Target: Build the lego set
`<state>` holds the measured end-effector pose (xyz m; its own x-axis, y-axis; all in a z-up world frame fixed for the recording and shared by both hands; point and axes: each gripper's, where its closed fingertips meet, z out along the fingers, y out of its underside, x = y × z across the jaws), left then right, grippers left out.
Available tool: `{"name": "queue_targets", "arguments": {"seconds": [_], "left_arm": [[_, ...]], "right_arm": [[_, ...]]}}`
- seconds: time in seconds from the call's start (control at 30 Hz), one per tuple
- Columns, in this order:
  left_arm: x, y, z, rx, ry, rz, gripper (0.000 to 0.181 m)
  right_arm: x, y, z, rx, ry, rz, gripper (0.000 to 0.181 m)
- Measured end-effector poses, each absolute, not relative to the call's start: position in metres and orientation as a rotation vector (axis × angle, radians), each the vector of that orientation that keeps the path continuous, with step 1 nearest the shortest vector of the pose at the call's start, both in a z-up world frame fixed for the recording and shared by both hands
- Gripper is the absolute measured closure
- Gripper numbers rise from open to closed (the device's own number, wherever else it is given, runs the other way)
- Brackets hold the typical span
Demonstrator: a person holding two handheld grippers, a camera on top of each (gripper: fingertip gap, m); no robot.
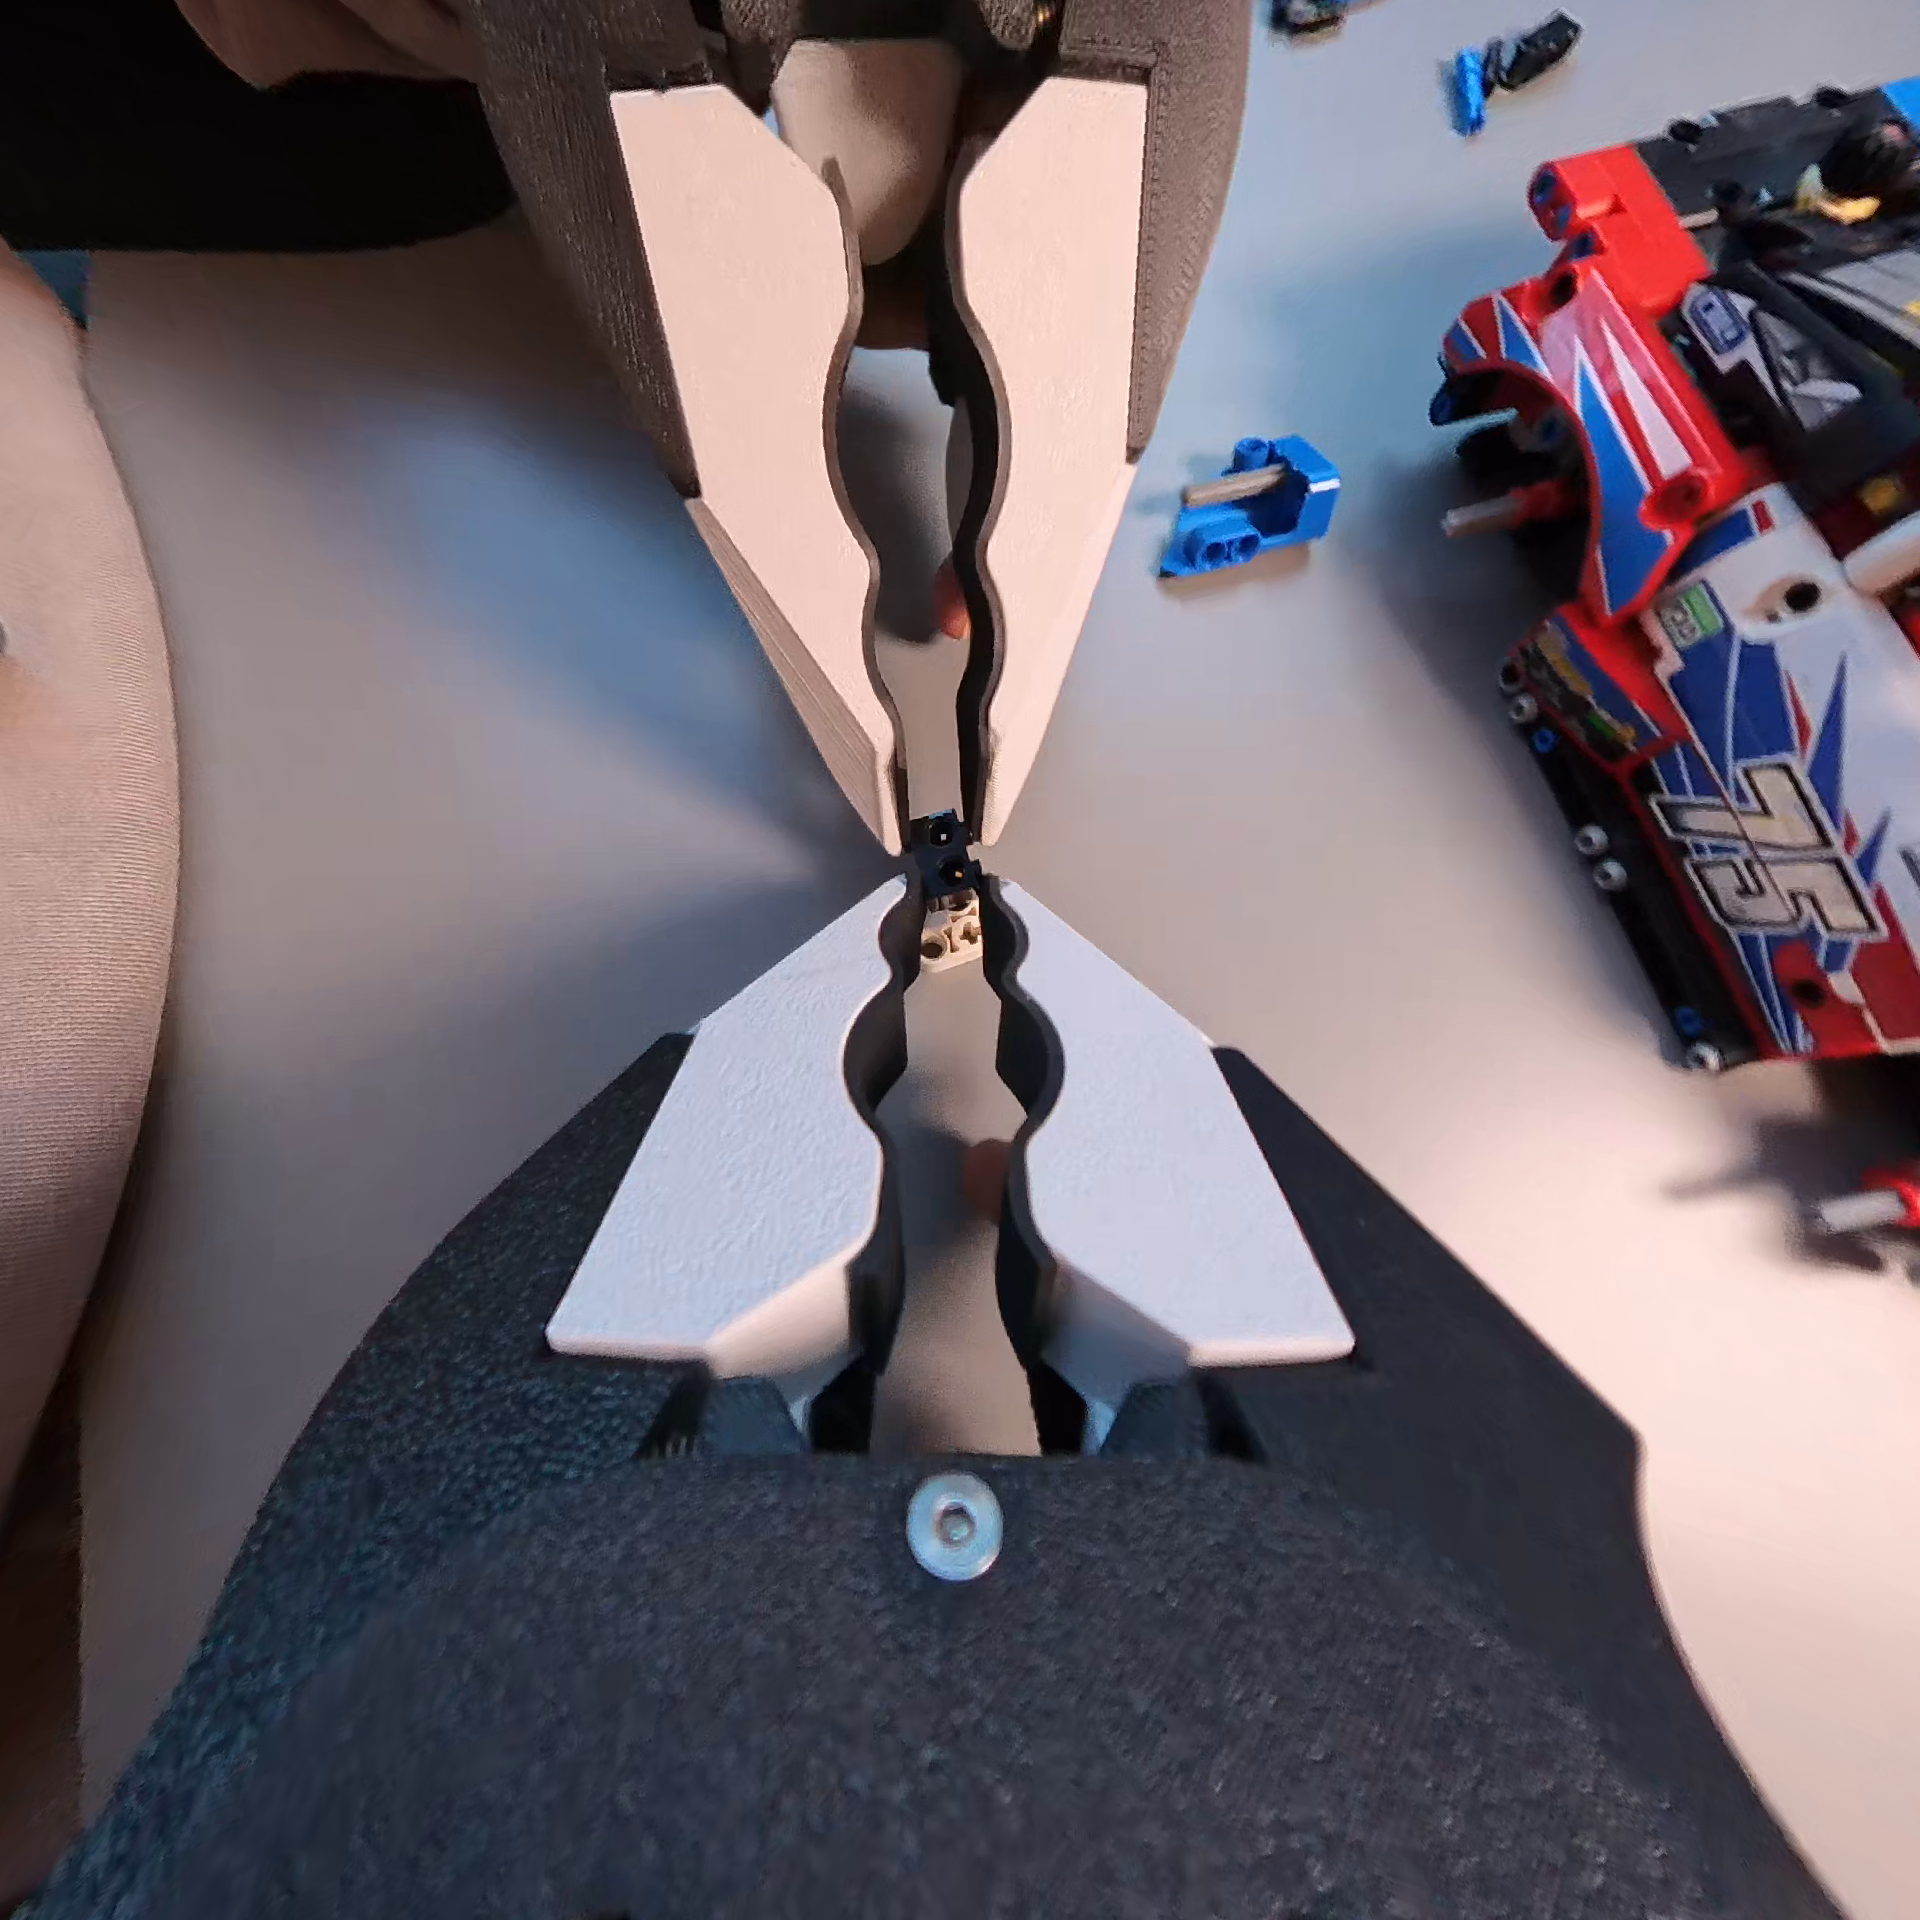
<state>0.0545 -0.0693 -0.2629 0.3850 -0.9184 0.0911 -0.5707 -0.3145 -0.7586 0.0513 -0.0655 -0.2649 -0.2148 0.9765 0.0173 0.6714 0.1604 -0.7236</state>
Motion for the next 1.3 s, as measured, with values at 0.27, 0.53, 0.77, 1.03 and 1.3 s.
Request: {"name": "queue_targets", "arguments": {"seconds": [0.27, 0.53, 0.77, 1.03, 1.3], "left_arm": [[0.066, -0.063, -0.263, -1.99, 1.326, -0.753, 0.171], [0.067, -0.065, -0.264, -2.052, 1.286, -0.749, 0.171], [0.068, -0.066, -0.263, -2.089, 1.247, -0.815, 0.171], [0.069, -0.067, -0.263, -2.102, 1.267, -0.817, 0.172], [0.071, -0.066, -0.262, -2.089, 1.295, -0.748, 0.172]], "right_arm": [[0.063, -0.059, -0.265, -1.647, -1.853, 0.83, 0.173], [0.065, -0.062, -0.267, -1.702, -1.912, 0.95, 0.173], [0.065, -0.063, -0.266, -1.682, -1.908, 0.935, 0.173], [0.062, -0.063, -0.263, -1.443, -2.007, 0.774, 0.163], [0.065, -0.063, -0.263, -1.433, -2.038, 0.824, 0.172]]}}
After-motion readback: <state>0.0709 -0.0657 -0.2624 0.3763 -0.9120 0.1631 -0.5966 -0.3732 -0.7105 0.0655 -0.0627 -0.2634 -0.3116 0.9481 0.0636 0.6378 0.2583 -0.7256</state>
